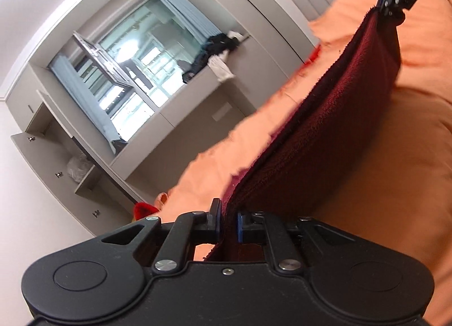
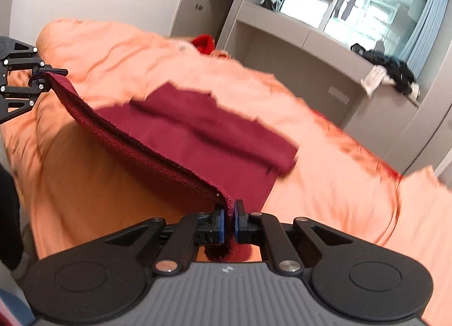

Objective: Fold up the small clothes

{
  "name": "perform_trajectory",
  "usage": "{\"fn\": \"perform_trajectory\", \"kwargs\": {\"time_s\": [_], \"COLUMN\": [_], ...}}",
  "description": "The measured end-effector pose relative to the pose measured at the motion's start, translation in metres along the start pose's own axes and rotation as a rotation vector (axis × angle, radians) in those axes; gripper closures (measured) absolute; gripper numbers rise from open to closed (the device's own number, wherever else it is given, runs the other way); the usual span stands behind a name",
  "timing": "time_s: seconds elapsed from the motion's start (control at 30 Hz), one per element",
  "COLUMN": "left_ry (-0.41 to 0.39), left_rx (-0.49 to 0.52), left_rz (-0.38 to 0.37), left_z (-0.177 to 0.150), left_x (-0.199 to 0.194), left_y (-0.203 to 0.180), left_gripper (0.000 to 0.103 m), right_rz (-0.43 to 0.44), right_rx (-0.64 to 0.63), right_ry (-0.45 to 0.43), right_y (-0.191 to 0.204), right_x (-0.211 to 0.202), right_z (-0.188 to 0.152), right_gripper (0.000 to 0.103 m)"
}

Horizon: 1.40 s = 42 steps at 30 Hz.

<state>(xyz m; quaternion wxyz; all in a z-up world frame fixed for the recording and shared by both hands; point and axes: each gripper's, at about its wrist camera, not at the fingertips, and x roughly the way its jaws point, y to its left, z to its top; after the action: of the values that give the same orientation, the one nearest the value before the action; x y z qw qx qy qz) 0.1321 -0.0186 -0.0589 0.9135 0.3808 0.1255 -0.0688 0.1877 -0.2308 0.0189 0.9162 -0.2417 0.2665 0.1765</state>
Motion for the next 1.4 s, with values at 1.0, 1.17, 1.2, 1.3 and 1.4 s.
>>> {"fn": "perform_trajectory", "kwargs": {"time_s": [1.0, 1.17, 1.2, 1.3, 1.4], "left_ry": [0.329, 0.29, 0.298, 0.271, 0.211], "left_rx": [-0.461, -0.691, -0.705, -0.654, -0.629], "left_rz": [-0.387, -0.27, -0.218, -0.139, -0.257], "left_z": [-0.057, -0.072, -0.072, -0.065, -0.057], "left_x": [0.402, 0.402, 0.401, 0.385, 0.36], "left_y": [0.119, 0.174, 0.183, 0.191, 0.17], "left_gripper": [0.008, 0.001, 0.001, 0.001, 0.001], "right_rz": [0.121, -0.016, -0.033, 0.055, 0.275], "right_rx": [0.205, 0.204, 0.206, 0.247, 0.349], "right_ry": [0.345, 0.28, 0.248, 0.134, 0.121], "right_y": [-0.143, -0.157, -0.157, -0.157, -0.153], "right_x": [0.382, 0.379, 0.372, 0.345, 0.336], "right_z": [0.123, 0.119, 0.119, 0.123, 0.121], "right_gripper": [0.07, 0.063, 0.063, 0.063, 0.063]}}
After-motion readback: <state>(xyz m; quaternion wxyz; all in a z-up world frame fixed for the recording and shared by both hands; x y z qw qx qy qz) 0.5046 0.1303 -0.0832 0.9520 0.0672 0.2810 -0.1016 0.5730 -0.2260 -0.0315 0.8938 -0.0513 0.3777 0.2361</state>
